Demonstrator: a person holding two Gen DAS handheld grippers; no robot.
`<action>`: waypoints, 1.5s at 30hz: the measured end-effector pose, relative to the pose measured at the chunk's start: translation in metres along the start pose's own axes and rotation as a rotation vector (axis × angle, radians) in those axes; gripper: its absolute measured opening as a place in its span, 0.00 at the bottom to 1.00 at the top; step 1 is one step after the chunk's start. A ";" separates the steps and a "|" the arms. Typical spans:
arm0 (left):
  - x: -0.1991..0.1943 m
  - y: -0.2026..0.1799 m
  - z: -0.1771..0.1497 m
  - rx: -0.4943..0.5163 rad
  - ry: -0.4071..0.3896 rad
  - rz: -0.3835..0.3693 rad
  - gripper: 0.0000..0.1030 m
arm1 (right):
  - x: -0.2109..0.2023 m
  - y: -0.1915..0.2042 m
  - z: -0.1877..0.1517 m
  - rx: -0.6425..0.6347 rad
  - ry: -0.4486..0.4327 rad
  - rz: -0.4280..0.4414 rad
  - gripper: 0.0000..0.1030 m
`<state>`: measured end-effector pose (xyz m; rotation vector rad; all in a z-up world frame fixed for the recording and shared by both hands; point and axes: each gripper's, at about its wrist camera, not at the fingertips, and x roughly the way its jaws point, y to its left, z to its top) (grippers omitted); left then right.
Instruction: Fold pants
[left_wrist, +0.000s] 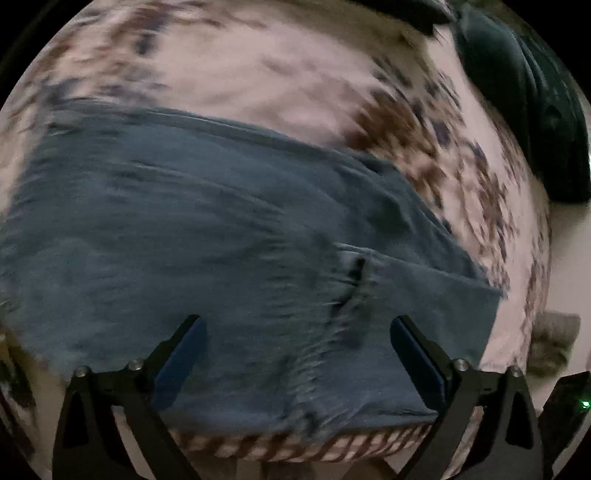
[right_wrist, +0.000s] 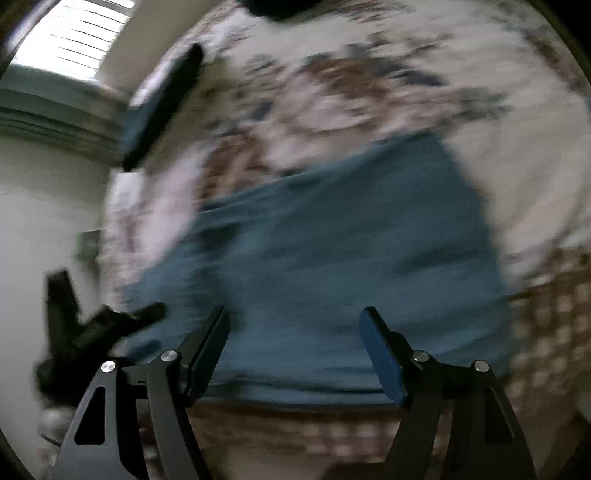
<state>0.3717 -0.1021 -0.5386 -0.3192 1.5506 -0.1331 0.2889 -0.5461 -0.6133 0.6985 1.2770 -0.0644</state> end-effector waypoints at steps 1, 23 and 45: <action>0.008 -0.007 0.002 0.021 0.002 -0.011 0.89 | 0.000 -0.009 0.005 0.004 -0.002 -0.037 0.73; 0.017 -0.042 0.018 0.221 -0.144 0.035 0.22 | 0.031 -0.018 0.001 -0.126 0.068 -0.303 0.89; -0.085 0.157 -0.092 -0.546 -0.411 -0.121 0.83 | 0.039 0.048 -0.019 -0.235 0.198 -0.362 0.98</action>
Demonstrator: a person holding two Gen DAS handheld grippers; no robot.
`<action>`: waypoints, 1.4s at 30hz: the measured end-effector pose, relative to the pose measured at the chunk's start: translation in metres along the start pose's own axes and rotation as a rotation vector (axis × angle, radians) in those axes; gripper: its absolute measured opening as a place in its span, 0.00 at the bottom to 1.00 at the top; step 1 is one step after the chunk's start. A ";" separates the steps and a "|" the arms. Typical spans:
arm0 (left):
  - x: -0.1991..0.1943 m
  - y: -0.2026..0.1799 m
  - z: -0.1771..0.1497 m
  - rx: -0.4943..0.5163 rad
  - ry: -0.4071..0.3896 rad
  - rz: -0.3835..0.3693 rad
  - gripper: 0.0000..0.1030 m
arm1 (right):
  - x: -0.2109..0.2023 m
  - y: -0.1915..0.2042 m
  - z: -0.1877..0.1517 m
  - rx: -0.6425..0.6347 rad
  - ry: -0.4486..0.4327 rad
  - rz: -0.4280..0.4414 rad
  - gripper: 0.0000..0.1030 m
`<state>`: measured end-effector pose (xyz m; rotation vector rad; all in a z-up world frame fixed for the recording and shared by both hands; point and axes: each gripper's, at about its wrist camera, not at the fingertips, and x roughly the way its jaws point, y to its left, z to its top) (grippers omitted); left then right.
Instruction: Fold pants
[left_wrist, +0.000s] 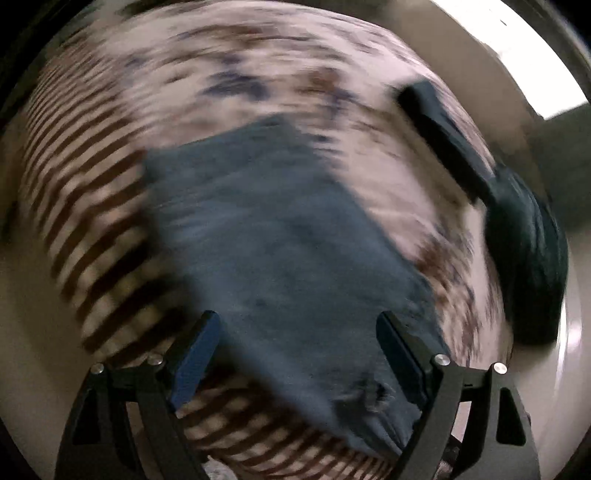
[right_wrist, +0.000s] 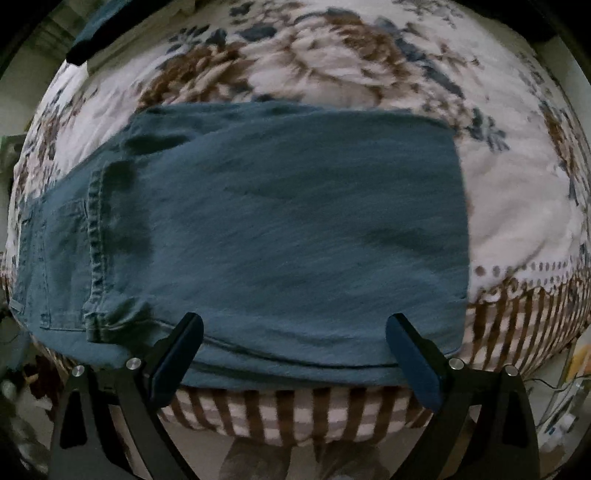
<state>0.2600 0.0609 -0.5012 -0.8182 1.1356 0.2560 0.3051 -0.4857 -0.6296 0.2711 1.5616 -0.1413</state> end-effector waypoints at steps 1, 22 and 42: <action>0.001 0.014 0.002 -0.054 -0.007 -0.012 0.83 | 0.002 0.004 0.002 0.000 0.014 0.007 0.98; 0.017 0.024 0.051 -0.108 -0.233 -0.215 0.21 | 0.038 0.006 0.026 0.025 0.123 0.065 0.98; 0.052 -0.239 -0.203 0.774 0.129 -0.261 0.17 | -0.062 -0.153 0.024 0.206 -0.141 0.286 0.98</action>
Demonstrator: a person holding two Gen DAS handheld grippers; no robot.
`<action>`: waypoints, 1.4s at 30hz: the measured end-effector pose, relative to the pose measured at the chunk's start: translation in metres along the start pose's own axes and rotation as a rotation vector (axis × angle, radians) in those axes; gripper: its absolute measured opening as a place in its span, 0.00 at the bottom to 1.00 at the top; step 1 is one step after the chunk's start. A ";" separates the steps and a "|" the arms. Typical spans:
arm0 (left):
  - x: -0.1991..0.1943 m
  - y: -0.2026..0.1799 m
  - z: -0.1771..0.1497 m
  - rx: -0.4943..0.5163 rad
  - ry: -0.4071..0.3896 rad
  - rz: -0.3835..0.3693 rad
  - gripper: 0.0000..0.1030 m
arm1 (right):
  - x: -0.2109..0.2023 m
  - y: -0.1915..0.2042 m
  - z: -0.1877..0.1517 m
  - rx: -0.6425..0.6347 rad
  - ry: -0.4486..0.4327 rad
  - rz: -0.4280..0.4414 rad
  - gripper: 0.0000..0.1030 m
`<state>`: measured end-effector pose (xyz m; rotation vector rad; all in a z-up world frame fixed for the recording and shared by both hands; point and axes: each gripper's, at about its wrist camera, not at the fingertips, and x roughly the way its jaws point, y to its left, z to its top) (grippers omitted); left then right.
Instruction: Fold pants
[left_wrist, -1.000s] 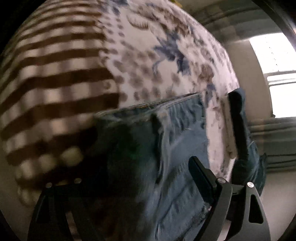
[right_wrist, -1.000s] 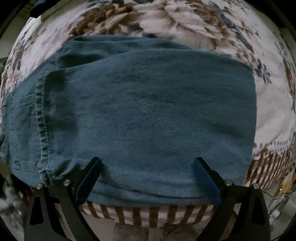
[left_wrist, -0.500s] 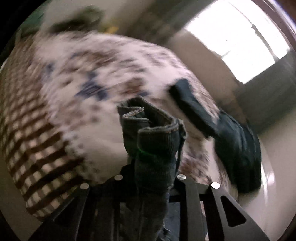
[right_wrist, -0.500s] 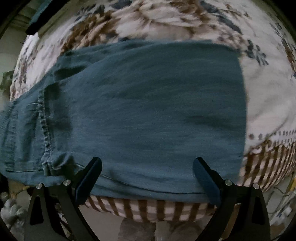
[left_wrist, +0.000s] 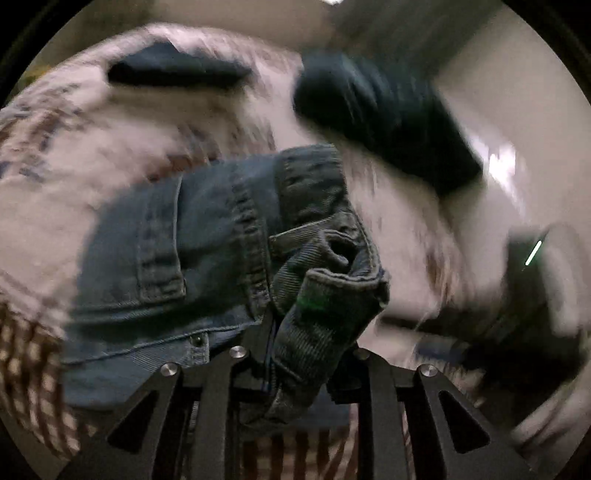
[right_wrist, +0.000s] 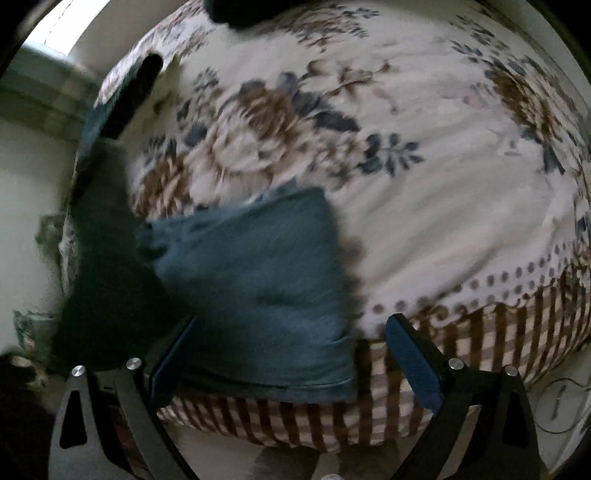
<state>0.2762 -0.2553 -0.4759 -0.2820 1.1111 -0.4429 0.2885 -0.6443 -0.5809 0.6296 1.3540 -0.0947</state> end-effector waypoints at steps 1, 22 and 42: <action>0.009 -0.007 -0.004 0.023 0.044 0.017 0.17 | 0.003 -0.006 0.003 0.014 0.001 0.020 0.98; -0.038 0.086 0.005 -0.089 0.181 0.345 0.88 | 0.144 0.015 0.011 0.064 0.204 0.220 0.98; 0.011 0.117 0.087 -0.214 0.157 0.177 0.88 | -0.002 -0.051 0.022 0.071 -0.129 -0.072 0.12</action>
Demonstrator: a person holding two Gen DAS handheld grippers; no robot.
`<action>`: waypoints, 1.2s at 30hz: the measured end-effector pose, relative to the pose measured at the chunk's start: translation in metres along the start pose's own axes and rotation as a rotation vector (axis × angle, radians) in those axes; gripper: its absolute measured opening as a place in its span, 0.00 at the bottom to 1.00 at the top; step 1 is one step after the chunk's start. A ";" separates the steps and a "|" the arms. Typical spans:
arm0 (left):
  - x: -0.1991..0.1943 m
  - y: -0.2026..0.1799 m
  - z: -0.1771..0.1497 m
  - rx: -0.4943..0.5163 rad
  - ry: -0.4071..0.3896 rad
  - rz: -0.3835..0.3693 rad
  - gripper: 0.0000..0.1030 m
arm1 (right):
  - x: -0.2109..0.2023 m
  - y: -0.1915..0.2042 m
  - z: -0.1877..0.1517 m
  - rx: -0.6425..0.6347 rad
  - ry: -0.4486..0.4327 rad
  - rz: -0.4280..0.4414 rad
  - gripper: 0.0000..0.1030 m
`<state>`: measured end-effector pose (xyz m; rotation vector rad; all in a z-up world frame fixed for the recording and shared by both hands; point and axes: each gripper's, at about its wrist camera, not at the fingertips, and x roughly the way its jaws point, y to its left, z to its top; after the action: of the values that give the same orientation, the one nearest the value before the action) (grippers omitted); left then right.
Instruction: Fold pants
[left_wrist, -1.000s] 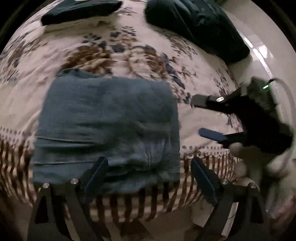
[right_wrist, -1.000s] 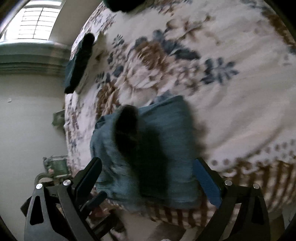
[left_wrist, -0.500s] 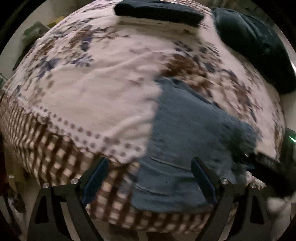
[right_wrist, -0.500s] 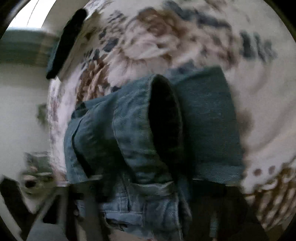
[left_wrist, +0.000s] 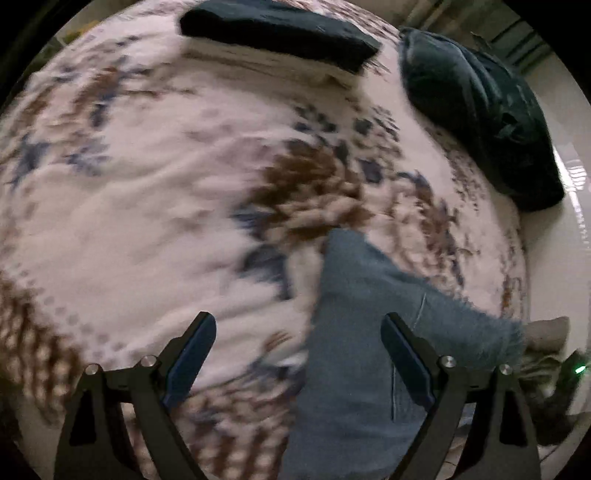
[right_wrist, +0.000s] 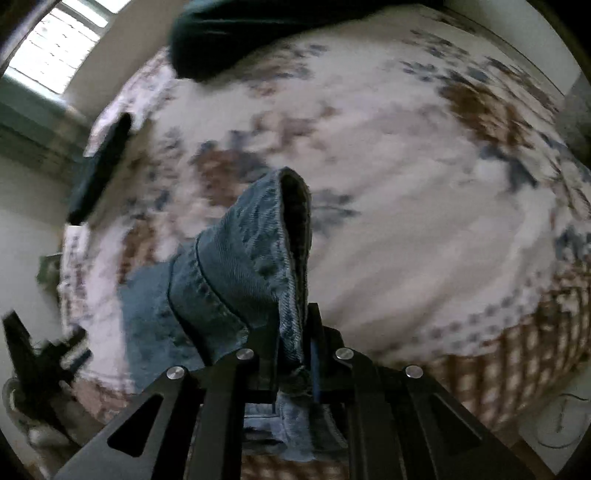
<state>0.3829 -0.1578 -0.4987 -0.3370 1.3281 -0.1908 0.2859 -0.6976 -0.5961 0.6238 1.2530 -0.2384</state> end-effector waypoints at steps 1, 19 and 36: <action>0.009 -0.006 0.004 -0.001 0.014 -0.018 0.88 | 0.006 -0.012 0.001 0.009 0.019 -0.021 0.12; 0.133 0.002 0.047 -0.143 0.214 -0.213 0.21 | 0.071 -0.094 -0.012 0.153 0.216 0.076 0.47; 0.036 -0.033 -0.021 0.086 0.149 -0.085 0.92 | 0.045 -0.110 -0.090 0.642 0.180 0.328 0.51</action>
<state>0.3727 -0.2034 -0.5240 -0.3117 1.4493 -0.3490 0.1729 -0.7290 -0.6873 1.4157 1.2192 -0.3166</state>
